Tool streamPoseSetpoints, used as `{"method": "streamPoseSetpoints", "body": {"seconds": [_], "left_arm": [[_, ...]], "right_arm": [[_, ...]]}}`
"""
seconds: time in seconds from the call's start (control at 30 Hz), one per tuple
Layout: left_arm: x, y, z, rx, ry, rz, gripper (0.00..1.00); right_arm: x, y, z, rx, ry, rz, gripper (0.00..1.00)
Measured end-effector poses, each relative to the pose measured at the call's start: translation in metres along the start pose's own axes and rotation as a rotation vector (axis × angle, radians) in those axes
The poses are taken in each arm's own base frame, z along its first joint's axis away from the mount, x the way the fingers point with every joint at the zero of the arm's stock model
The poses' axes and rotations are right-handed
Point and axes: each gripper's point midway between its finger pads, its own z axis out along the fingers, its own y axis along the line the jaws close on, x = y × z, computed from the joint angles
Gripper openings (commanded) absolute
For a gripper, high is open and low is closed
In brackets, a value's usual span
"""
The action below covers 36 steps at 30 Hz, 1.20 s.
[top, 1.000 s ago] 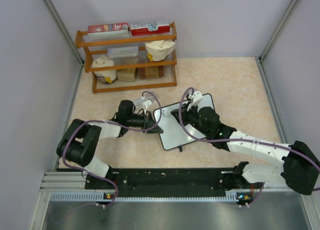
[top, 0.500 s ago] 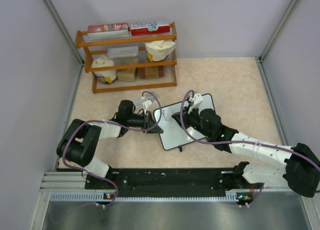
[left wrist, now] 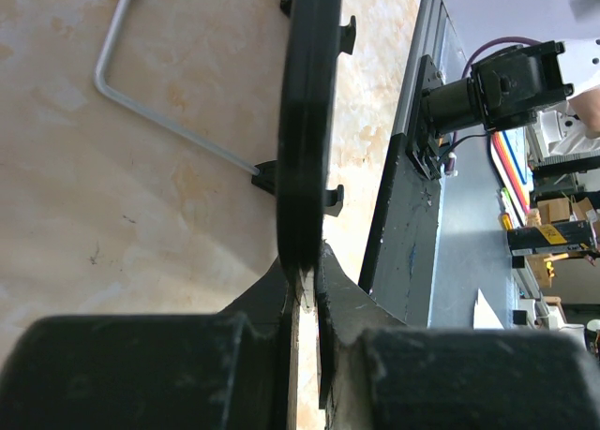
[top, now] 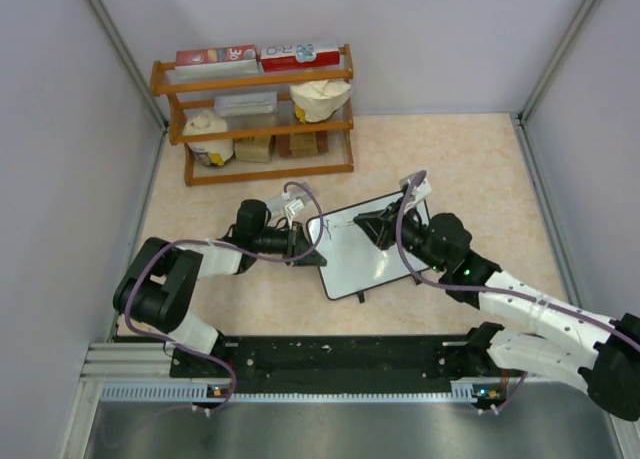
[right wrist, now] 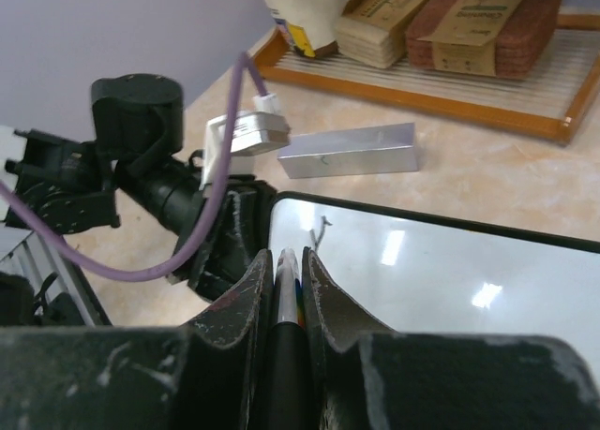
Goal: Write a sentence on the whiteboard
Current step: Write a sentence at the center of the board.
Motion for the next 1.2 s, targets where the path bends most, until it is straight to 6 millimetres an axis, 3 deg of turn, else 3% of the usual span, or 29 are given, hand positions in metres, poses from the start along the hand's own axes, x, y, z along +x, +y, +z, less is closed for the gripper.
{"method": "streamPoseSetpoints", "body": {"seconds": [0.2,0.67,0.9,1.07,1.2], "left_arm": [[0.0,0.0,0.0,0.0,0.0,0.0,0.0],[0.0,0.0,0.0,0.001,0.0,0.002,0.0],[0.0,0.0,0.0,0.001,0.0,0.002,0.0],[0.0,0.0,0.0,0.0,0.0,0.002,0.0],[0.0,0.0,0.0,0.001,0.0,0.002,0.0]], "right_arm": [[0.003,-0.037,0.003,0.027,0.015,0.096,0.0],[0.034,-0.013,0.0,0.013,0.107,-0.009,0.0],[0.023,-0.028,0.002,0.13,0.039,-0.075,0.0],[0.015,-0.021,0.005,0.125,-0.004,-0.099,0.0],[0.02,-0.018,0.01,0.119,0.0,-0.115,0.0]]}}
